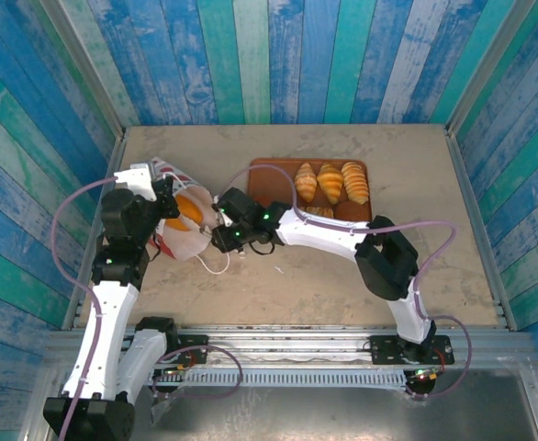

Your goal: Take the fake bread out of the paper bag

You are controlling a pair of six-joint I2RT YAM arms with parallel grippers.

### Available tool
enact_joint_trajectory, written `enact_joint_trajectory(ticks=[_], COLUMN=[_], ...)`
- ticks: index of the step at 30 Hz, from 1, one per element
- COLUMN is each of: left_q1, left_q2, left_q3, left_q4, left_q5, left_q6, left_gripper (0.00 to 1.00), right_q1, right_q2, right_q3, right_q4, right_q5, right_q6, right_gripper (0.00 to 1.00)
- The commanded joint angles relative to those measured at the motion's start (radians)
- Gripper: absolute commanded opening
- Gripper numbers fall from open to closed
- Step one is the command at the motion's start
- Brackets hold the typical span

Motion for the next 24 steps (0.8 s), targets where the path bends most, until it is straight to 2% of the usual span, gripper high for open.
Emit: enact_joint_trajectory(ticks=[1, 6, 9, 11, 17, 21, 24], left_q1=[0.001, 0.001, 0.0, 0.001, 0.0, 0.0, 0.0], left_q2=[-0.017, -0.018, -0.019, -0.018, -0.017, -0.017, -0.017], left_q3=[0.001, 0.0, 0.002, 0.005, 0.004, 0.004, 0.005], left_q4=[0.037, 0.036, 0.033, 0.028, 0.019, 0.022, 0.022], left_q5=[0.018, 0.017, 0.014, 0.006, -0.005, -0.003, 0.0], left_q6=[-0.006, -0.013, -0.008, -0.004, 0.002, 0.002, 0.004], left_gripper=[0.0, 0.0, 0.0, 0.0, 0.0, 0.0, 0.0], right_q1=[0.001, 0.001, 0.02, 0.042, 0.148, 0.204, 0.224], right_q2=[0.03, 0.046, 0.011, -0.014, -0.088, -0.074, -0.039], right_q3=[0.031, 0.06, 0.064, 0.071, 0.048, 0.027, 0.009], right_q4=[0.021, 0.033, 0.016, -0.023, -0.034, 0.03, 0.091], right_q5=[-0.071, -0.121, -0.058, 0.047, 0.475, 0.758, 0.897], right_q6=[0.015, -0.003, -0.074, -0.137, -0.4, -0.573, -0.692], right_gripper=[0.53, 0.42, 0.38, 0.34, 0.33, 0.33, 0.33])
